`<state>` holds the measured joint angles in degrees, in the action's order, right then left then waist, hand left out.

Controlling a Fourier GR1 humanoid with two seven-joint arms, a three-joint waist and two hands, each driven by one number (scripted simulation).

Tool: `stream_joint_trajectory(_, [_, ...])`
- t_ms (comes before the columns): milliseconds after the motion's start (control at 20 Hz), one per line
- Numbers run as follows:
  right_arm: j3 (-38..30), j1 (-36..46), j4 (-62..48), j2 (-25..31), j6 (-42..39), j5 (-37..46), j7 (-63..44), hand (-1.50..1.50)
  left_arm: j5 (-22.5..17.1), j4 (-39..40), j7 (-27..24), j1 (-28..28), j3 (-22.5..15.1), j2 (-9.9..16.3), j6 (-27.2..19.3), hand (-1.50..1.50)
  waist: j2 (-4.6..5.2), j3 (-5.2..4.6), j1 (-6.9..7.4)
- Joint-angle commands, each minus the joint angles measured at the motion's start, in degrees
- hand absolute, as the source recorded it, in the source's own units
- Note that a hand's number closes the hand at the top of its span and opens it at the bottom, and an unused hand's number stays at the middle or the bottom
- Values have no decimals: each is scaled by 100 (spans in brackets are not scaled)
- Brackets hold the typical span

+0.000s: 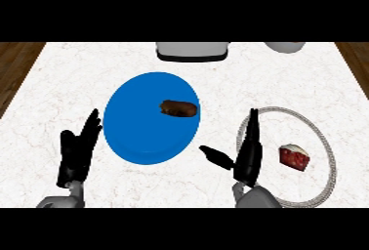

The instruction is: Pick the sweet potato from the placemat and place it in the plate

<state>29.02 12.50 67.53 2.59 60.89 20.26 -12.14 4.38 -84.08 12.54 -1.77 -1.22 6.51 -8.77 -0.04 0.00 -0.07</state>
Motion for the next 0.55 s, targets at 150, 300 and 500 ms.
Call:
stream_joint_trajectory(150, [-267, -936, 987, 399, -120, 484, -343, -150, 3, -64, 68, 52, 115, 21, 71, 0, -7, -2, -21])
stream_joint_trajectory(300, [-674, -546, 555, 226, -340, 593, -334, -150, 148, 105, 170, -359, 119, -65, -15, 0, 2, -2, -7])
stream_joint_trajectory(500, [-982, -605, 36, -185, -220, 524, 298, -150, 122, 123, -19, -77, 218, -20, 124, 0, 4, 0, 14])
